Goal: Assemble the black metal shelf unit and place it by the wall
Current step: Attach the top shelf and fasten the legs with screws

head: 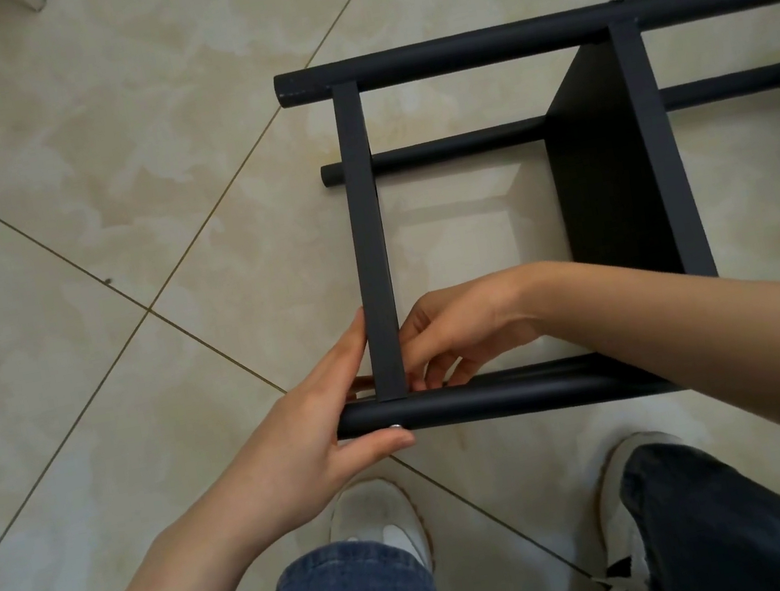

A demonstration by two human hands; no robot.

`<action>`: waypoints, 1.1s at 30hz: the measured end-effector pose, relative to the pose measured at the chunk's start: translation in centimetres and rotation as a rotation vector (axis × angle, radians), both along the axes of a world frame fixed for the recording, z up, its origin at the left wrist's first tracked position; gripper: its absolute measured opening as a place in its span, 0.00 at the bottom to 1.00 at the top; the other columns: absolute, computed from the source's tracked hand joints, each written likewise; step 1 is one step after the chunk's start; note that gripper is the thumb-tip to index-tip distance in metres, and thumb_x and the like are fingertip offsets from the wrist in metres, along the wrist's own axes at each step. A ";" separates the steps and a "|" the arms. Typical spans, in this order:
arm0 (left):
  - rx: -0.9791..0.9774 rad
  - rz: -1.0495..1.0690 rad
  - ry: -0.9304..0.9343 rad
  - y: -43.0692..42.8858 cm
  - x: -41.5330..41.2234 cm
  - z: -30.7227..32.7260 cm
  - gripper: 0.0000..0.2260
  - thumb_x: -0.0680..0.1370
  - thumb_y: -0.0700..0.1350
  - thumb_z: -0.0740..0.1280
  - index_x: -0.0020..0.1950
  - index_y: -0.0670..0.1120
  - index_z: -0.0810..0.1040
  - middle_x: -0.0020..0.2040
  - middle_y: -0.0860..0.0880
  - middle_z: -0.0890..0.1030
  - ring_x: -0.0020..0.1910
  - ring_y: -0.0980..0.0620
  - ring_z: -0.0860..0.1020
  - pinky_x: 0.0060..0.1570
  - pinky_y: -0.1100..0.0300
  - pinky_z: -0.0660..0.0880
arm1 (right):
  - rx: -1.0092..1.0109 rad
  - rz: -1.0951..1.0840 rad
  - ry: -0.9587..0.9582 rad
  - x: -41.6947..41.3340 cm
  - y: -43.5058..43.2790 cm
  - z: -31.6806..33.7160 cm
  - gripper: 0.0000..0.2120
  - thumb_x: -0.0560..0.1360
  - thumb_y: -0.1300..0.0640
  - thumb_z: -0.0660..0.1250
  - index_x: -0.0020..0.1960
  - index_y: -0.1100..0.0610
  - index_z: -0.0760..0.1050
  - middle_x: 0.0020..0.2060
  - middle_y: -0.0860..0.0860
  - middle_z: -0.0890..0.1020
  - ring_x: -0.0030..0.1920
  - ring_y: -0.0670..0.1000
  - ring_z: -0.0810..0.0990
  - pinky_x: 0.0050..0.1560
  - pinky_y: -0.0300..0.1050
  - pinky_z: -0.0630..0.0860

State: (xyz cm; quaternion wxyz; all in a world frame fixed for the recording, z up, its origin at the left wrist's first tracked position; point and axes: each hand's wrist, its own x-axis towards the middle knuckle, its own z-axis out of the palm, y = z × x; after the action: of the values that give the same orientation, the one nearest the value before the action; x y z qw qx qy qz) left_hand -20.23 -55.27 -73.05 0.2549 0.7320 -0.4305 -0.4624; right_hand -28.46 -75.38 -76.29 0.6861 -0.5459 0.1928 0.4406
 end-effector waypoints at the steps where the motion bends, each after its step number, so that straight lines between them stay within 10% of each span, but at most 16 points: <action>1: -0.002 0.004 0.003 0.0 0.0 0.0 0.46 0.75 0.51 0.74 0.79 0.70 0.44 0.70 0.65 0.71 0.61 0.66 0.77 0.62 0.60 0.76 | 0.020 -0.006 0.001 -0.1 -0.1 0.0 0.10 0.79 0.55 0.67 0.56 0.60 0.81 0.44 0.53 0.82 0.47 0.52 0.79 0.55 0.47 0.76; 9: -0.003 0.019 0.013 0.1 -0.2 0.3 0.47 0.70 0.59 0.70 0.74 0.77 0.37 0.73 0.69 0.64 0.64 0.64 0.76 0.64 0.58 0.76 | -0.001 0.001 0.005 -0.2 0.1 -0.4 0.15 0.80 0.54 0.66 0.59 0.65 0.79 0.49 0.56 0.81 0.51 0.54 0.79 0.58 0.48 0.75; 17: -0.106 -0.101 -0.137 -0.1 -0.4 0.5 0.41 0.71 0.63 0.64 0.74 0.76 0.40 0.77 0.72 0.34 0.73 0.78 0.46 0.66 0.72 0.64 | 0.049 -0.025 0.000 -0.4 -0.1 -0.4 0.12 0.80 0.59 0.66 0.58 0.65 0.80 0.49 0.57 0.81 0.51 0.54 0.78 0.59 0.50 0.74; 29: -0.138 -0.135 -0.169 -0.2 -0.3 0.4 0.40 0.73 0.63 0.64 0.78 0.66 0.44 0.78 0.71 0.38 0.76 0.74 0.46 0.67 0.81 0.52 | -0.023 -0.059 -0.021 -0.2 0.2 -0.3 0.07 0.77 0.60 0.68 0.42 0.58 0.83 0.38 0.52 0.82 0.41 0.49 0.77 0.54 0.47 0.72; 33: -0.138 -0.136 -0.170 -0.3 -0.4 0.5 0.40 0.72 0.64 0.63 0.78 0.65 0.43 0.77 0.72 0.38 0.75 0.76 0.46 0.65 0.83 0.52 | 0.029 -0.048 0.005 -0.2 -0.2 -0.1 0.11 0.78 0.61 0.67 0.56 0.66 0.81 0.47 0.56 0.82 0.49 0.54 0.77 0.57 0.49 0.72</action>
State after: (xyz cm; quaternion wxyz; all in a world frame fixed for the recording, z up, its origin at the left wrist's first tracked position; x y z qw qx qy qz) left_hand -20.66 -55.60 -72.55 0.2354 0.7185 -0.5300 -0.3840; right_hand -28.71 -75.56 -76.40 0.7038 -0.5300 0.2012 0.4281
